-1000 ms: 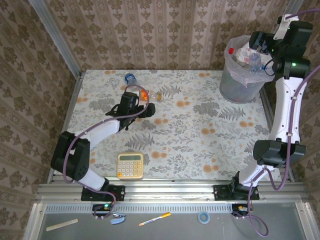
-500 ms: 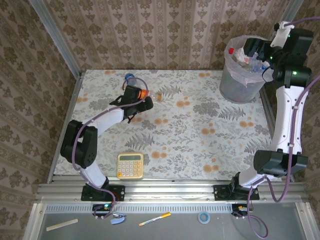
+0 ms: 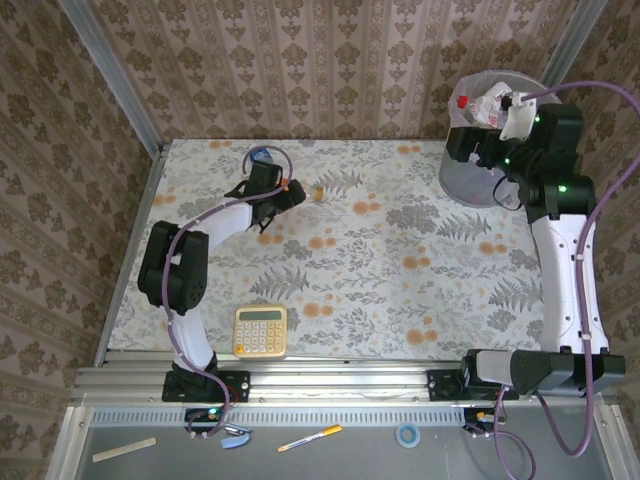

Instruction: Throw the plastic bottles in the bin

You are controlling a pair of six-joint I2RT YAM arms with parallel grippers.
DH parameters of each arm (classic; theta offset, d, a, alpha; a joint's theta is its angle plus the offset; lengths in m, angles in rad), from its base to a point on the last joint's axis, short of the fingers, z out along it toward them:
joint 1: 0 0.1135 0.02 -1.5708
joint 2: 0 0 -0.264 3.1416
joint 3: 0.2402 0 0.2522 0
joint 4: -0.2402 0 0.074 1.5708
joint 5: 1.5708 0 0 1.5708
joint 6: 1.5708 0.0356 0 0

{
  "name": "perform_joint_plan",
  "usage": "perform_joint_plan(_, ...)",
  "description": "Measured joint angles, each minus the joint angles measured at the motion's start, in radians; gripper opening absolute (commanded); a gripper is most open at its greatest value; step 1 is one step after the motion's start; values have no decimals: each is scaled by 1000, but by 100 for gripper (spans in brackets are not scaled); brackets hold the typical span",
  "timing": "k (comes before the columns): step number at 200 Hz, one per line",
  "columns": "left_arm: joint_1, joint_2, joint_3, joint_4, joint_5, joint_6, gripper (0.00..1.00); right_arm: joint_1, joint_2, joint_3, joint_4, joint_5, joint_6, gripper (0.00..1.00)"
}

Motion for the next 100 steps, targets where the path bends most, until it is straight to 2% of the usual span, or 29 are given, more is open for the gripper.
perform_joint_plan(33, 0, 51, 104, -20, 2, -24, 100, 31, -12, -50, -2, 0, -14, 100)
perform_joint_plan(100, 0, 187, 268, -117, -1, -76, 100, 32, -27, -79, 0, 2, -19, 100)
